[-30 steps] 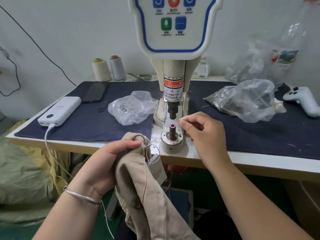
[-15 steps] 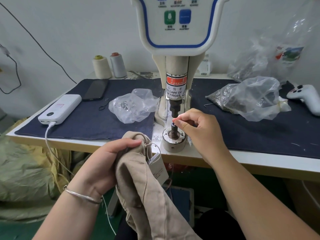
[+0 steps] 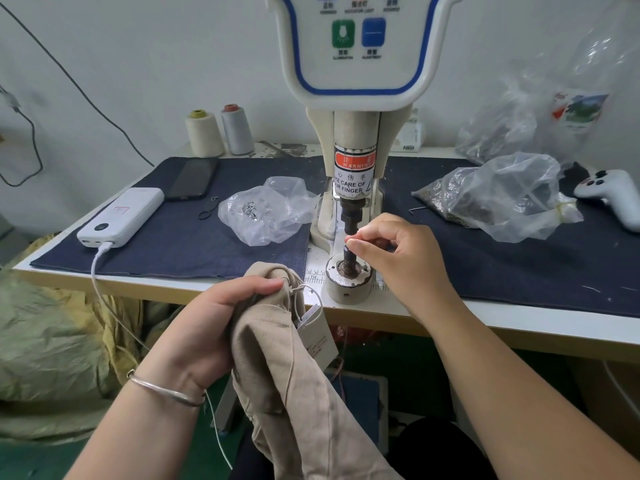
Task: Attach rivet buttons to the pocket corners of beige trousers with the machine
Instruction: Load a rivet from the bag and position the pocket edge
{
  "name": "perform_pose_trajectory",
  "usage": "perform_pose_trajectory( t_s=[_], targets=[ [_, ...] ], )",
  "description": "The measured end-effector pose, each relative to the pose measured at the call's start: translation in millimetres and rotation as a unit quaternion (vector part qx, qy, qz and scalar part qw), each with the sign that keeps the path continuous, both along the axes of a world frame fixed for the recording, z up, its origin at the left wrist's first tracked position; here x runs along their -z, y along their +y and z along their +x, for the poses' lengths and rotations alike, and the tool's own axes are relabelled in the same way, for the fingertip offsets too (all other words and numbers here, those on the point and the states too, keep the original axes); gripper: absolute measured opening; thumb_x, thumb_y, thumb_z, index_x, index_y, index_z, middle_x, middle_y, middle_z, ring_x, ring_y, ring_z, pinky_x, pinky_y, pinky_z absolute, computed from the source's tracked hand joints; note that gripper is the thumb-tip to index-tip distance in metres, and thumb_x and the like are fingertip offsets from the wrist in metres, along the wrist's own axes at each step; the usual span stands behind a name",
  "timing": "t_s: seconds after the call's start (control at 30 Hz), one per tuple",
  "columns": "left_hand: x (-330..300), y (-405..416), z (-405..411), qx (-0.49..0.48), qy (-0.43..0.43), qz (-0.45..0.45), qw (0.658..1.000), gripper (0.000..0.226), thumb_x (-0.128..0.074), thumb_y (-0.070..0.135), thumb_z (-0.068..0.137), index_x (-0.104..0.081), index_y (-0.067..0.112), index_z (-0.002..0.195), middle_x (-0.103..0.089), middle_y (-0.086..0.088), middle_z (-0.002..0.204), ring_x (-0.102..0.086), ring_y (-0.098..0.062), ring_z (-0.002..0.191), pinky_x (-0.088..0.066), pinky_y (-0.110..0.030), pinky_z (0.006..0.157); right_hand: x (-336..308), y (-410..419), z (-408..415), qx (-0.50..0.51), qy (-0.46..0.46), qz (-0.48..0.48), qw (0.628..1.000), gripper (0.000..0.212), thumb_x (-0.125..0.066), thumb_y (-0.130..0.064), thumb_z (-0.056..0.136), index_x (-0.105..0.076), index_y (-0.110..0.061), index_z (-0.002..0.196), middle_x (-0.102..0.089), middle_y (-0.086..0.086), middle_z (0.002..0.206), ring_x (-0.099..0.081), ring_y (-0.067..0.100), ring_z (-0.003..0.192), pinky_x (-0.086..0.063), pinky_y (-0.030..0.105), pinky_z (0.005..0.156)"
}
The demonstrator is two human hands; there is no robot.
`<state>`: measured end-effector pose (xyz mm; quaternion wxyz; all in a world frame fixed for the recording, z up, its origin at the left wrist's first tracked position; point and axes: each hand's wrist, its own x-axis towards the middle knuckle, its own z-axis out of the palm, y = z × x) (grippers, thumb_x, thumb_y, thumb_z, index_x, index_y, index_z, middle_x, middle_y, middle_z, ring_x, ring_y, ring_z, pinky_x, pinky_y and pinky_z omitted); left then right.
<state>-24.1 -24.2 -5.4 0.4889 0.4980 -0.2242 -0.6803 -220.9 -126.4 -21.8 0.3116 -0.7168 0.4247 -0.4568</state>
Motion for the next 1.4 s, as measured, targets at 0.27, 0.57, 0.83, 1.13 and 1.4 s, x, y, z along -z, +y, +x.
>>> perform_pose_trajectory(
  t_s=[0.27, 0.57, 0.83, 1.13, 1.4],
  targets=[
    [-0.2, 0.8, 0.2, -0.002, -0.008, -0.004, 1.000, 0.022, -0.071, 0.016, 0.065, -0.077, 0.003, 0.081, -0.069, -0.017, 0.079, -0.068, -0.025, 0.066, -0.060, -0.031, 0.062, 5.9, 0.2, -4.7, -0.009, -0.080, 0.046, 0.996, 0.011, -0.071, -0.017, 0.086, -0.076, -0.025, 0.081, -0.069, -0.008, 0.078, -0.060, -0.002, 0.067, -0.043, 0.010, 0.057],
    [-0.6, 6.2, 5.2, 0.034, -0.010, -0.018, 0.999, 0.035, -0.075, 0.006, 0.059, -0.076, -0.001, 0.093, -0.068, -0.020, 0.086, -0.068, -0.026, 0.072, -0.059, -0.034, 0.068, 15.3, 53.2, -28.6, 0.094, -0.186, 0.044, 0.977, 0.019, -0.069, -0.019, 0.088, -0.068, -0.017, 0.069, -0.060, 0.000, 0.058, -0.051, 0.007, 0.052, -0.044, 0.018, 0.051],
    [-22.6, 41.9, 8.4, 0.225, -0.034, -0.089, 0.970, 0.041, -0.090, 0.020, 0.065, -0.074, -0.003, 0.095, -0.071, -0.020, 0.088, -0.070, -0.024, 0.078, -0.058, -0.030, 0.071, 2.1, 125.3, -19.4, -0.143, 0.027, 0.074, 0.987, 0.076, -0.078, -0.060, 0.064, -0.047, -0.044, 0.132, -0.054, -0.020, 0.128, -0.053, 0.003, 0.118, -0.046, 0.021, 0.093],
    [-37.4, 36.8, -14.5, 0.294, -0.068, -0.149, 0.942, 0.032, -0.067, 0.012, 0.089, -0.067, -0.006, 0.115, -0.069, -0.029, 0.109, -0.068, -0.032, 0.095, -0.056, -0.036, 0.083, -26.3, 109.9, -34.7, -0.335, -0.084, 0.299, 0.889, 0.028, -0.079, 0.007, 0.062, -0.073, -0.012, 0.081, -0.072, 0.001, 0.081, -0.068, 0.010, 0.074, -0.053, 0.021, 0.068],
    [-30.3, 13.0, -27.2, 0.210, -0.131, -0.147, 0.958, 0.018, -0.075, 0.016, 0.078, -0.079, 0.012, 0.095, -0.074, -0.010, 0.089, -0.070, -0.015, 0.077, -0.055, -0.021, 0.065, -34.1, 70.6, -59.9, -0.356, -0.112, 0.389, 0.842, 0.032, -0.063, 0.006, 0.066, -0.076, -0.017, 0.085, -0.070, 0.007, 0.079, -0.068, 0.016, 0.069, -0.054, 0.024, 0.060]
  ],
)
